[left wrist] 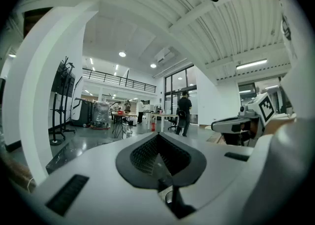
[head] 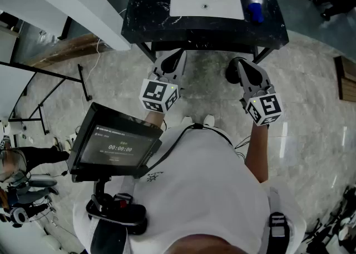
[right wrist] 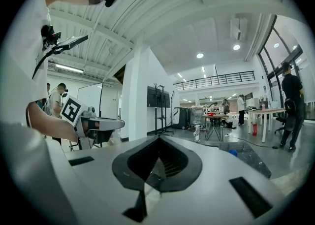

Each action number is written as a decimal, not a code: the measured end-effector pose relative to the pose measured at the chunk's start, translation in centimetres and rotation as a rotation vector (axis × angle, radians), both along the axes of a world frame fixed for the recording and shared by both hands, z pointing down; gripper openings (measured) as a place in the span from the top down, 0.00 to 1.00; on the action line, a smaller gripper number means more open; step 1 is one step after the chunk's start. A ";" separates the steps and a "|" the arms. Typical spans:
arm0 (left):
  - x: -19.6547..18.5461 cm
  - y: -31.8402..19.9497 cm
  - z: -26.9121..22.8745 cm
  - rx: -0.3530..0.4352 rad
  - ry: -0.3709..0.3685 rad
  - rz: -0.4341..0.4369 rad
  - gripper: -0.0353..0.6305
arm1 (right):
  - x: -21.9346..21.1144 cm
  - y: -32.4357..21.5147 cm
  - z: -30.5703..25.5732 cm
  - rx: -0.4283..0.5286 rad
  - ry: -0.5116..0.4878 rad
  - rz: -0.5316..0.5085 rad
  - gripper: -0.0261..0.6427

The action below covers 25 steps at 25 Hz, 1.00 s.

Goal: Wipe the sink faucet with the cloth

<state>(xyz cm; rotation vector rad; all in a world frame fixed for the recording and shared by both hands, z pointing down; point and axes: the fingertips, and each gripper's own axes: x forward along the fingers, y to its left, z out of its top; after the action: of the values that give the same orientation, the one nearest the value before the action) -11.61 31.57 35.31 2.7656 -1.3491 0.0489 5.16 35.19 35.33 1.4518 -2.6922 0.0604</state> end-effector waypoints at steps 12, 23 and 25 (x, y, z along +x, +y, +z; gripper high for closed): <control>0.4 0.2 0.1 0.000 0.001 0.013 0.94 | 0.1 0.3 -0.3 0.007 -0.032 -0.007 0.95; 0.4 0.2 0.1 -0.007 -0.002 0.012 0.94 | 0.4 0.1 0.0 -0.011 -0.024 0.004 0.95; 0.4 -0.2 0.0 -0.009 -0.001 0.012 0.94 | 0.4 -0.2 0.0 -0.013 -0.026 0.008 0.95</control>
<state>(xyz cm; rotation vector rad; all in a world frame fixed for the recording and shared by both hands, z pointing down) -11.25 31.38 35.33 2.7671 -1.3290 0.0562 5.59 34.99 35.33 1.4686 -2.7016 0.0983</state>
